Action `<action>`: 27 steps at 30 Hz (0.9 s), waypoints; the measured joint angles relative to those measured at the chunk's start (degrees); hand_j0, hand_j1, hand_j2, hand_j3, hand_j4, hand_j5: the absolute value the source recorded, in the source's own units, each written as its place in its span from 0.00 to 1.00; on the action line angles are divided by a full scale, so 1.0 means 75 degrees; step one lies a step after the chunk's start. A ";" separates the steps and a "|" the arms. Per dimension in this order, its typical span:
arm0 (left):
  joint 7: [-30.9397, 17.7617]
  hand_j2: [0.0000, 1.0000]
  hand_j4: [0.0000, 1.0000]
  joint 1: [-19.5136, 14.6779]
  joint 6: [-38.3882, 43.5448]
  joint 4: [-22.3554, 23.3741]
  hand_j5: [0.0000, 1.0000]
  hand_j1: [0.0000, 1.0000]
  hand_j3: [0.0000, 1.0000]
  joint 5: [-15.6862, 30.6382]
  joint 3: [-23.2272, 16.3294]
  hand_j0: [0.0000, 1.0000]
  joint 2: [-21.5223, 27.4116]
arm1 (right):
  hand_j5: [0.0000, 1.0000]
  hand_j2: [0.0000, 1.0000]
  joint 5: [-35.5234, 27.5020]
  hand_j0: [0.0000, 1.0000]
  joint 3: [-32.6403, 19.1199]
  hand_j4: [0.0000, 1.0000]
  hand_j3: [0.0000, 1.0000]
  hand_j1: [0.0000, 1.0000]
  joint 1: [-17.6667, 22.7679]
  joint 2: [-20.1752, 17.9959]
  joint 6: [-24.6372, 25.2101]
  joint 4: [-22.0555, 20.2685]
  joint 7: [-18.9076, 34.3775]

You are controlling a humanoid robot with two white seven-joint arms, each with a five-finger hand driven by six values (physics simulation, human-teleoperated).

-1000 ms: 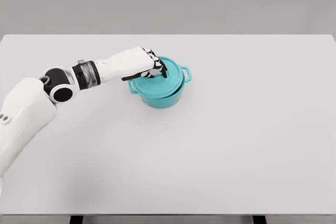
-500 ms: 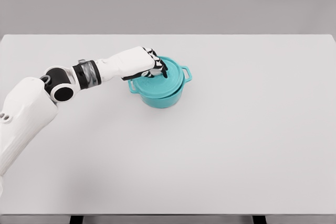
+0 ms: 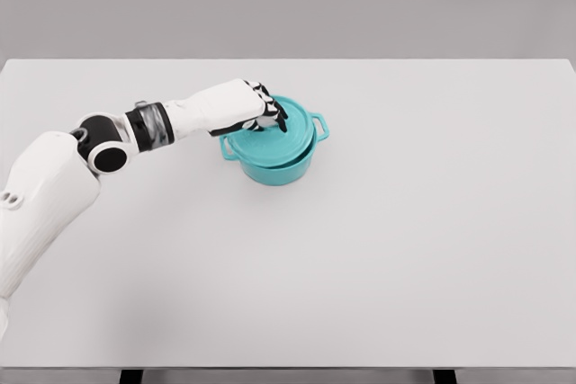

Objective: Cover the pot with left arm

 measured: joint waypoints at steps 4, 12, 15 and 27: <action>0.0004 0.69 0.69 -0.0059 0.0019 0.0054 0.69 0.69 0.69 -0.0122 -0.0005 0.69 -0.0064 | 1.00 1.00 0.0000 1.00 0.0000 1.00 1.00 1.00 0.0000 0.0000 0.0000 0.0000 0.0000; 0.0014 0.75 0.75 -0.0070 0.0051 0.0184 0.75 0.75 0.75 -0.0219 -0.0005 0.75 -0.0192 | 1.00 1.00 0.0001 1.00 0.0000 1.00 1.00 1.00 0.0000 0.0000 0.0000 0.0001 0.0000; -0.0018 0.76 0.76 -0.0059 0.0054 0.0194 0.76 0.76 0.76 -0.0225 0.0004 0.76 -0.0218 | 1.00 1.00 0.0001 1.00 0.0000 1.00 1.00 1.00 0.0000 0.0000 0.0000 0.0001 0.0000; -0.0055 0.77 0.77 0.0000 0.0046 0.0179 0.77 0.77 0.77 -0.0166 0.0014 0.77 -0.0236 | 1.00 1.00 -0.0002 1.00 0.0000 1.00 1.00 1.00 0.0000 0.0000 0.0000 0.0000 0.0000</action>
